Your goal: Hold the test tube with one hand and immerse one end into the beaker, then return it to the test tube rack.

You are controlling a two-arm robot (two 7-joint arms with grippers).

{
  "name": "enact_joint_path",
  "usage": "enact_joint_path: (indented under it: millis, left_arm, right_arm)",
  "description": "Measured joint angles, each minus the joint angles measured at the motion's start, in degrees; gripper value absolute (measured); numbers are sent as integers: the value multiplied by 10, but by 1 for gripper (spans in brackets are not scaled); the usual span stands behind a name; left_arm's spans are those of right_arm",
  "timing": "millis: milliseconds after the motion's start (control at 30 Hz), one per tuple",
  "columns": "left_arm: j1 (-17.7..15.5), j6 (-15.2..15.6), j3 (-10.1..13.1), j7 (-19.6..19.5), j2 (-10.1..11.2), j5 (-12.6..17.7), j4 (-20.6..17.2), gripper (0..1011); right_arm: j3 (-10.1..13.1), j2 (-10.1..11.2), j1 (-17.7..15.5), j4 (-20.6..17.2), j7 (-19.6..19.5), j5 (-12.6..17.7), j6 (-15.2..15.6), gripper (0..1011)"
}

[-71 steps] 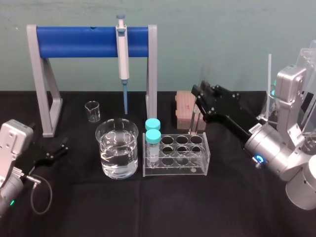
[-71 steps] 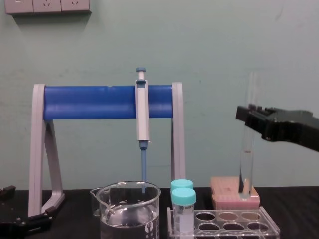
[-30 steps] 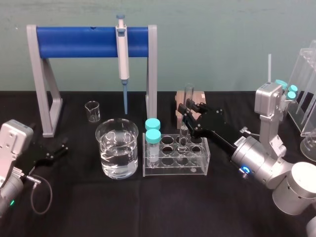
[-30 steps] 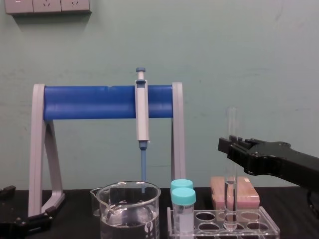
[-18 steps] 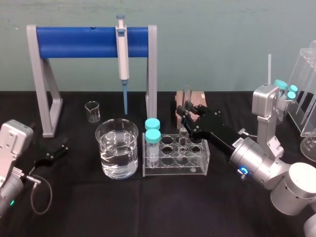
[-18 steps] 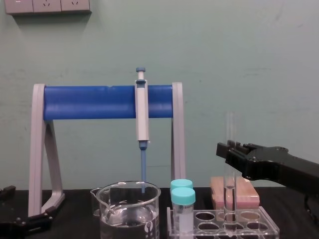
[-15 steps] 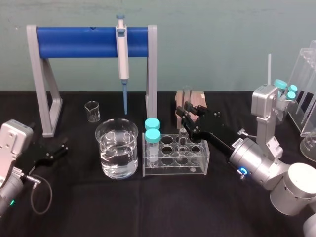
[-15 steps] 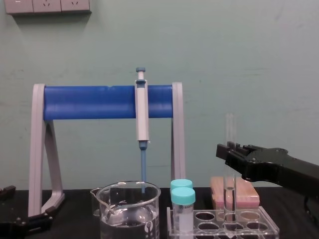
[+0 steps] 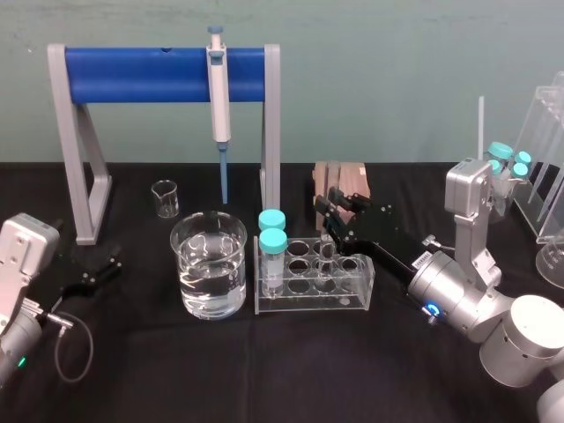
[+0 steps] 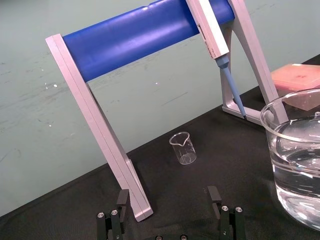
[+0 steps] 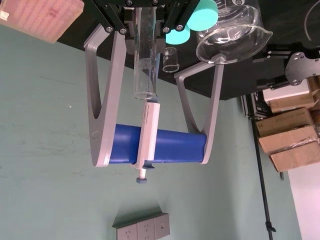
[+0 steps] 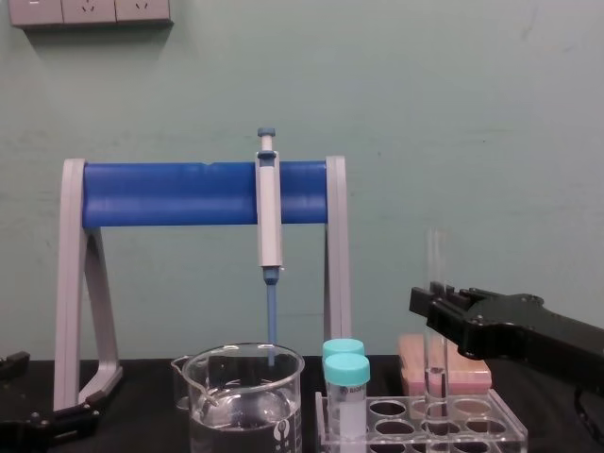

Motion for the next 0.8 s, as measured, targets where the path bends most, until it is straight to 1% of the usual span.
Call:
enact_joint_path:
  millis: [233,800]
  left_arm:
    - [0,0,0,0,0,0,0,1000]
    - [0,0,0,0,0,0,0,1000]
  right_arm:
    - [-3,-2,3,8,2,-3,1,226]
    - [-5,-2,0,6,2,-4,10,225]
